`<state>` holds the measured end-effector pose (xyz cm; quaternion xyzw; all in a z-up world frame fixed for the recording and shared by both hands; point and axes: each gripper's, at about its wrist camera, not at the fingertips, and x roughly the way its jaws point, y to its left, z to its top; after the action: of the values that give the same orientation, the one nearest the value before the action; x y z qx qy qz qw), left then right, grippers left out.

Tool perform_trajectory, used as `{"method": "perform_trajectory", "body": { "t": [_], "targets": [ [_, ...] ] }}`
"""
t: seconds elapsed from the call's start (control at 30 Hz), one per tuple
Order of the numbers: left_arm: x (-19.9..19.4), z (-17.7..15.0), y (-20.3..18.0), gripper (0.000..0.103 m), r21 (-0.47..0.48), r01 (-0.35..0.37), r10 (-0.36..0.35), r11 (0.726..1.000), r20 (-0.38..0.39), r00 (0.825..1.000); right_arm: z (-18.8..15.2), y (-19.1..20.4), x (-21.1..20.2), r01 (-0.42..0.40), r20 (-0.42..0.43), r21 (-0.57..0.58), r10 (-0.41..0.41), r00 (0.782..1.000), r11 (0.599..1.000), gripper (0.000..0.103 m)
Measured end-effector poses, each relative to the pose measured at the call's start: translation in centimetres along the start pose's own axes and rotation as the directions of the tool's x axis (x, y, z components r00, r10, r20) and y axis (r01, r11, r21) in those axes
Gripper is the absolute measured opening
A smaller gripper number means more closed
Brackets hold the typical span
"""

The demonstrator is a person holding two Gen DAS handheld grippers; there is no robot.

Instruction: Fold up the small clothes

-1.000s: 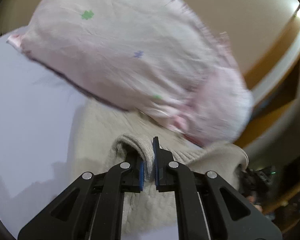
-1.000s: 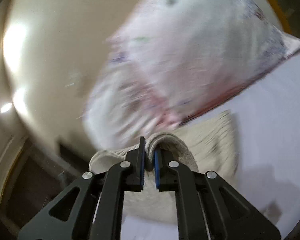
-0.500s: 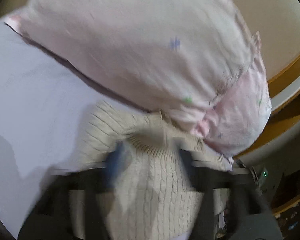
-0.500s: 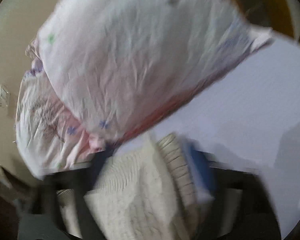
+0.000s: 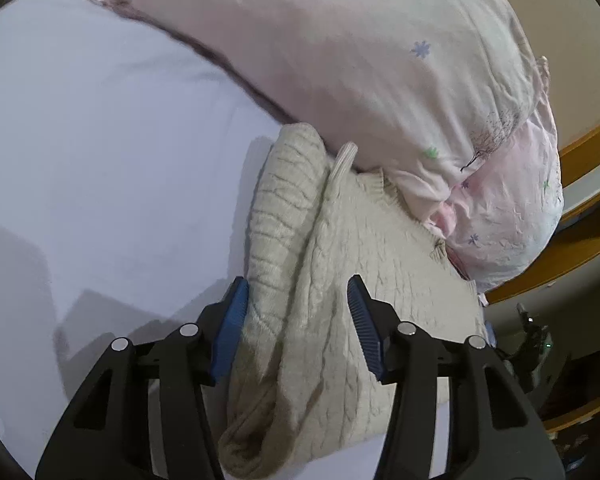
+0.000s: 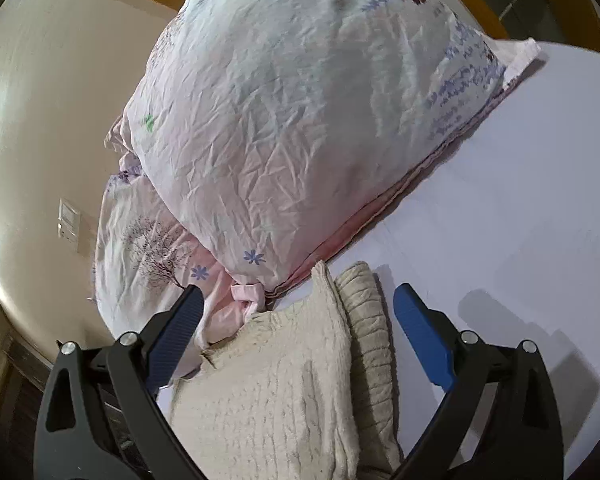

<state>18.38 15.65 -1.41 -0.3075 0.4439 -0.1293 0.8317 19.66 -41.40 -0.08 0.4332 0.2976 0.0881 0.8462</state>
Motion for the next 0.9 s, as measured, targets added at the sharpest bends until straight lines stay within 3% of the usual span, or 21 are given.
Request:
{"method": "perform_trajectory", "body": {
  "t": [0.07, 0.13, 0.27, 0.33, 0.43, 0.47, 0.5, 0.57, 0.67, 0.7, 0.73, 0.77, 0.83, 0.87, 0.9],
  "targets": [
    [0.0, -0.4, -0.2, 0.050, -0.008, -0.012, 0.013, 1.000, 0.032, 0.999, 0.0, -0.4, -0.2, -0.021, -0.012, 0.018, 0.021, 1.000, 1.000, 0.096],
    [0.5, -1.0, 0.0, 0.027, -0.045, -0.007, 0.008, 0.999, 0.032, 0.999, 0.0, -0.7, -0.1, -0.050, -0.036, 0.039, 0.051, 0.998, 0.998, 0.096],
    [0.4, -1.8, -0.1, 0.018, -0.168, 0.117, -0.112, 0.979, 0.040, 0.993, -0.1, -0.8, 0.5, -0.070, -0.088, 0.055, 0.075, 0.993, 0.996, 0.096],
    [-0.6, -1.4, -2.0, 0.017, -0.192, 0.234, -0.225, 0.953, 0.070, 0.972, 0.1, -0.8, 0.3, -0.083, -0.091, 0.055, 0.088, 0.992, 0.995, 0.096],
    [-1.0, -0.8, -7.6, 0.016, -0.112, 0.354, -0.346, 0.929, 0.082, 0.935, 0.4, -0.6, -0.1, -0.113, -0.077, 0.059, 0.118, 0.990, 0.992, 0.096],
    [-0.2, -0.8, -11.2, 0.016, -0.063, 0.425, -0.422, 0.903, 0.056, 0.905, 0.5, -0.5, -0.4, -0.124, -0.067, 0.056, 0.127, 0.990, 0.991, 0.096],
    [0.5, -0.9, -13.3, 0.016, -0.040, 0.466, -0.465, 0.884, 0.034, 0.885, 0.6, -0.4, -0.6, -0.123, -0.058, 0.053, 0.126, 0.990, 0.991, 0.096],
    [3.8, -1.8, -18.8, 0.016, -0.005, 0.561, -0.561, 0.828, -0.052, 0.826, 1.0, -0.4, -1.2, -0.115, -0.034, 0.039, 0.116, 0.993, 0.993, 0.096],
    [12.0, -4.1, -24.9, 0.021, -0.130, 0.626, -0.636, 0.769, -0.242, 0.732, 1.6, -1.2, -1.5, -0.095, -0.019, 0.048, 0.096, 0.995, 0.994, 0.096],
    [14.8, -5.1, -26.0, 0.021, -0.217, 0.639, -0.673, 0.738, -0.300, 0.676, 1.8, -1.7, -1.6, -0.088, -0.021, 0.064, 0.089, 0.996, 0.994, 0.096],
    [16.6, -6.0, -26.8, 0.021, -0.291, 0.664, -0.724, 0.689, -0.338, 0.602, 1.9, -2.2, -1.6, -0.081, -0.025, 0.075, 0.083, 0.996, 0.994, 0.096],
    [17.0, -6.3, -27.2, 0.021, -0.306, 0.669, -0.733, 0.678, -0.355, 0.580, 2.1, -2.5, -1.6, -0.072, -0.032, 0.082, 0.075, 0.997, 0.994, 0.096],
    [15.7, -6.0, -27.2, 0.021, -0.231, 0.683, -0.714, 0.693, -0.350, 0.606, 2.5, -3.3, -1.8, -0.065, -0.047, 0.099, 0.070, 0.996, 0.993, 0.096],
    [14.2, -5.2, -26.7, 0.021, -0.165, 0.686, -0.695, 0.709, -0.332, 0.638, 2.7, -3.5, -1.8, -0.068, -0.055, 0.107, 0.074, 0.996, 0.992, 0.096],
    [12.4, -4.4, -25.7, 0.022, -0.101, 0.667, -0.662, 0.738, -0.298, 0.687, 2.9, -3.9, -1.7, -0.081, -0.077, 0.119, 0.091, 0.993, 0.990, 0.096]
  ]
}}
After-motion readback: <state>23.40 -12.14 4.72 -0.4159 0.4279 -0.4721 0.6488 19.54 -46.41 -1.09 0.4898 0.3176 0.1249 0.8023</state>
